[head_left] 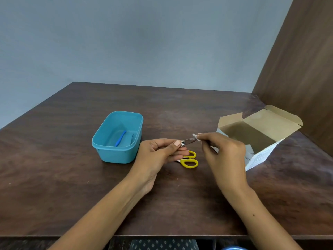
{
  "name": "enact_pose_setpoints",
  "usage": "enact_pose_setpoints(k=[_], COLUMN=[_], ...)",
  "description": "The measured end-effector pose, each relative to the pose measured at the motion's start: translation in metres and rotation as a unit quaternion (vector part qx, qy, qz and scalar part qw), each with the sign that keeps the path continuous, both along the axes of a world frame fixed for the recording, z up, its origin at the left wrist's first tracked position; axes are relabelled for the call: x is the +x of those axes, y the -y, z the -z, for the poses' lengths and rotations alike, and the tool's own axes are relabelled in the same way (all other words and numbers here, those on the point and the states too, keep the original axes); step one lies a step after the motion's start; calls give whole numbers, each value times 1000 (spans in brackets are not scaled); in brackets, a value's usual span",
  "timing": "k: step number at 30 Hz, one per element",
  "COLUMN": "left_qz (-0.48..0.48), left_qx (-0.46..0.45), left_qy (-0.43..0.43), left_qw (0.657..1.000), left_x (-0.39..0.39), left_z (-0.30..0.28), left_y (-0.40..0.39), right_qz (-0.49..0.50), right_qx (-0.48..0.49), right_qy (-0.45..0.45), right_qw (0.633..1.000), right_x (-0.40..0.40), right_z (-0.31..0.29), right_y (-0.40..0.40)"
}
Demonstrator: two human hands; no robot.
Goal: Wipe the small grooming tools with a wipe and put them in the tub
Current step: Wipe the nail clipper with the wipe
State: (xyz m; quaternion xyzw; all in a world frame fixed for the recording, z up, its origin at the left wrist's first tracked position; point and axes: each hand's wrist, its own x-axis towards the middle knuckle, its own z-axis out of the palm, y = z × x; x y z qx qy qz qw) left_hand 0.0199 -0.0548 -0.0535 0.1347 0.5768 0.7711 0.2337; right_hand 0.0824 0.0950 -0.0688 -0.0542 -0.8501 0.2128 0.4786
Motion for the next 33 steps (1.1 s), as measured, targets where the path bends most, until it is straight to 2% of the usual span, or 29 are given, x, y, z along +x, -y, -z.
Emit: enact_pose_setpoints(k=[2, 5, 11, 21, 26, 33], left_qz=[1, 2, 12, -4, -38, -68], left_qx=[-4, -16, -26, 11, 16, 53], left_qy=[1, 2, 6, 30, 2, 19], left_qw=[1000, 1000, 1000, 999, 999, 996], left_x=[-1, -2, -3, -3, -3, -1], left_z=[0, 0, 0, 3, 4, 4], left_y=[1, 1, -1, -4, -5, -5], right_qz=[-16, -90, -211, -214, -258, -233], right_qx=[-98, -275, -398, -472, -536, -480], right_qy=[2, 34, 81, 68, 94, 85], right_qw=[995, 957, 889, 852, 798, 841], right_x=[1, 1, 5, 4, 6, 4], right_z=[-2, -6, -12, -10, -12, -14], right_y=[0, -1, 5, 12, 7, 13])
